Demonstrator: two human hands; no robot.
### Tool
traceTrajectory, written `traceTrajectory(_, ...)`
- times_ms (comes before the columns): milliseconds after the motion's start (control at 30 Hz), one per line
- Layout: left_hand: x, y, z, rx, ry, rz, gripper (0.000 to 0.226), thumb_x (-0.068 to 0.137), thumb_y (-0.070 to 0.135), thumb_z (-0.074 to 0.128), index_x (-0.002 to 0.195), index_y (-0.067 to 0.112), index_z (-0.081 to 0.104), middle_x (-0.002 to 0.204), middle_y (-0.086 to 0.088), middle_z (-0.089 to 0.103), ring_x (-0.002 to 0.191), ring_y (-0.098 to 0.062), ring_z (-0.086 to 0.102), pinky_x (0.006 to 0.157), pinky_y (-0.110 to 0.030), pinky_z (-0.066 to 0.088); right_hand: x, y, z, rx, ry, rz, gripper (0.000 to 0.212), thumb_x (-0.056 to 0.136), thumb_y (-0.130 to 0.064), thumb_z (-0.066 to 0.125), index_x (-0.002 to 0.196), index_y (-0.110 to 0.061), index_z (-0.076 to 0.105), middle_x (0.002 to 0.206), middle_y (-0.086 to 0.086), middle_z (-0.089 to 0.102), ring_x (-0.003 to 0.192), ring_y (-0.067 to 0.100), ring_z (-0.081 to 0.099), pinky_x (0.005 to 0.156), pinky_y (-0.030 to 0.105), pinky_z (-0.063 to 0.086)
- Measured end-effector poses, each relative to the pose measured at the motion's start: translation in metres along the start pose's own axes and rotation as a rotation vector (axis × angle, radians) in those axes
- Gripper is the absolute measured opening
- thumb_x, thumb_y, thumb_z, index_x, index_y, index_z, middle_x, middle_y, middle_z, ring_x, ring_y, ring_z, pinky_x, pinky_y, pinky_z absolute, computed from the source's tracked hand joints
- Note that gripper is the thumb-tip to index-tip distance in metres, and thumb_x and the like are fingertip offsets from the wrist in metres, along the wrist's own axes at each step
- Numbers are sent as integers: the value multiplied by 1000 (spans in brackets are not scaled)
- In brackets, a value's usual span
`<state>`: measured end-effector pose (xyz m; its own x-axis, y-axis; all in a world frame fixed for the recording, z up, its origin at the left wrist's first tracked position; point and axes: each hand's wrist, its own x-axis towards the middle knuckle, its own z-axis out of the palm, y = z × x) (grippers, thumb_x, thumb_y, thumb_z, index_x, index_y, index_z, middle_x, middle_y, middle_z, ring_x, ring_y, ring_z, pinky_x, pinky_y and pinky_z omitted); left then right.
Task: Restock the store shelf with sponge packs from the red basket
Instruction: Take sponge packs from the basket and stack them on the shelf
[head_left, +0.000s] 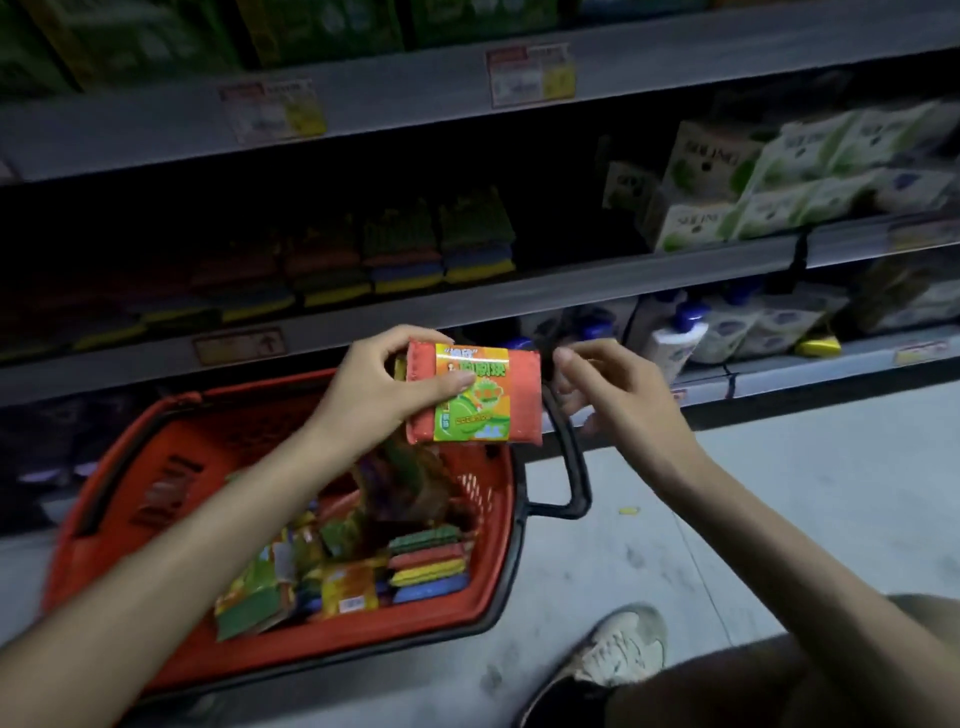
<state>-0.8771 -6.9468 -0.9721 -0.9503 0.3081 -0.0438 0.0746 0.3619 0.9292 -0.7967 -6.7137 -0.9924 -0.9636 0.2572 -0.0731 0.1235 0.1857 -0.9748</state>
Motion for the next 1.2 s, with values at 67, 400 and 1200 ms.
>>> traceTrajectory(67, -6, -10, -14, -33, 40, -48, 44, 71, 26, 89, 110, 13, 74, 99, -4, 79, 89, -19, 78, 70, -23, 61, -4, 1, 13, -162, -3, -93, 23, 93, -49, 68, 100, -27, 72, 86, -2, 74, 79, 15, 69, 71, 37, 54)
traceTrajectory(400, -40, -42, -107, 47, 134, -124, 38, 76, 27, 87, 110, 17, 73, 100, -2, 79, 86, -15, 78, 72, -26, 63, 6, -22, 96, -428, -258, -290, 17, 93, -40, 69, 104, -27, 73, 89, -14, 72, 84, 5, 66, 75, 31, 53)
traceTrajectory(1200, -73, -121, -186, -174, 317, -465, 54, 70, 38, 92, 115, 26, 65, 105, 5, 72, 93, -12, 71, 85, -30, 56, 64, 107, 244, -882, -364, 284, 102, 63, -74, 80, 140, -20, 42, 126, 4, 64, 122, 30, 57, 103, 46, 49)
